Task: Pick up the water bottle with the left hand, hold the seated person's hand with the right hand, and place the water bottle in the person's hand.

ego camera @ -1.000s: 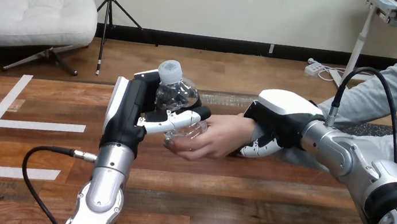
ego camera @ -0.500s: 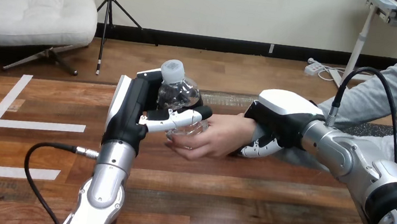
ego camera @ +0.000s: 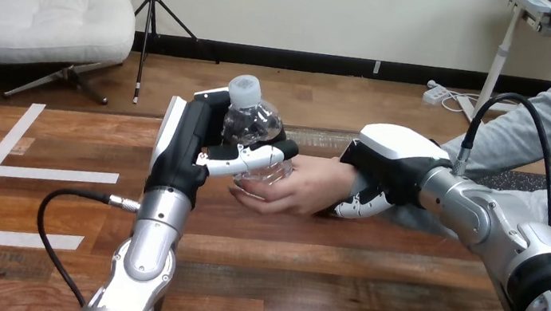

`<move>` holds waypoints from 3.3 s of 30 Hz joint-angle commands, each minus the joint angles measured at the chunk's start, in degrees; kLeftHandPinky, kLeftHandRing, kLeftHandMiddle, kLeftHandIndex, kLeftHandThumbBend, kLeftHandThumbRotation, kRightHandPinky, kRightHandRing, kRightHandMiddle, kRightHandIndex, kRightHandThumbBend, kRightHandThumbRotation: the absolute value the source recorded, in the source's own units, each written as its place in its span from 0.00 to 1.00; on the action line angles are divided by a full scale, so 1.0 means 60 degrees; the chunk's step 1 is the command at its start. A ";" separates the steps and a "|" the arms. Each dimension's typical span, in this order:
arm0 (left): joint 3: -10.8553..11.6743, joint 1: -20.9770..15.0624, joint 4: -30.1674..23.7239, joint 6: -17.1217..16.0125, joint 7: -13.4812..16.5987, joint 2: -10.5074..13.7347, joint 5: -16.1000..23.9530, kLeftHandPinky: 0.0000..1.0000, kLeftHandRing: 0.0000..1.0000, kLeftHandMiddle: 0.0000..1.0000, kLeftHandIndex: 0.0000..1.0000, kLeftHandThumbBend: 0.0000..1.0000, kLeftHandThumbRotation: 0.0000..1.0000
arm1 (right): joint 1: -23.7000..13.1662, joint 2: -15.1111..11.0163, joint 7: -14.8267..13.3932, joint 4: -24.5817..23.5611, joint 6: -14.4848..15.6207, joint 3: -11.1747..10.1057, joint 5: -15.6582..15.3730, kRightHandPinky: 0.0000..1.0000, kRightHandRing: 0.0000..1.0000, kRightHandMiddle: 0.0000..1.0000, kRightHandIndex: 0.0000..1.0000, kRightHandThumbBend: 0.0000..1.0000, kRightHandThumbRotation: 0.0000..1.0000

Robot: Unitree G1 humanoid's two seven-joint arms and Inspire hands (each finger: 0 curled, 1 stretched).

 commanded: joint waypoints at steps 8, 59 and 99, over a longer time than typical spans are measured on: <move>0.0011 -0.1348 -0.0045 -0.0503 -0.0067 -0.0231 -0.0146 0.32 0.37 0.41 0.43 0.73 0.00 | -0.1303 0.0029 -0.0461 -0.0243 -0.0281 -0.0401 0.0324 0.25 0.30 0.36 0.37 0.45 0.32; 0.0126 -0.0902 -0.0723 0.0615 -0.2003 -0.0182 -0.1088 0.78 0.85 0.87 0.87 0.96 0.72 | -0.1310 0.0014 -0.0430 -0.0184 -0.0208 -0.0421 0.0343 0.25 0.30 0.36 0.36 0.45 0.31; 0.0278 -0.0230 -0.1814 0.0548 -0.2180 0.0078 -0.1213 1.00 0.99 0.97 0.95 1.00 1.00 | -0.1240 -0.0061 -0.0261 -0.0289 -0.0035 -0.0452 0.0395 0.28 0.33 0.39 0.40 0.48 0.36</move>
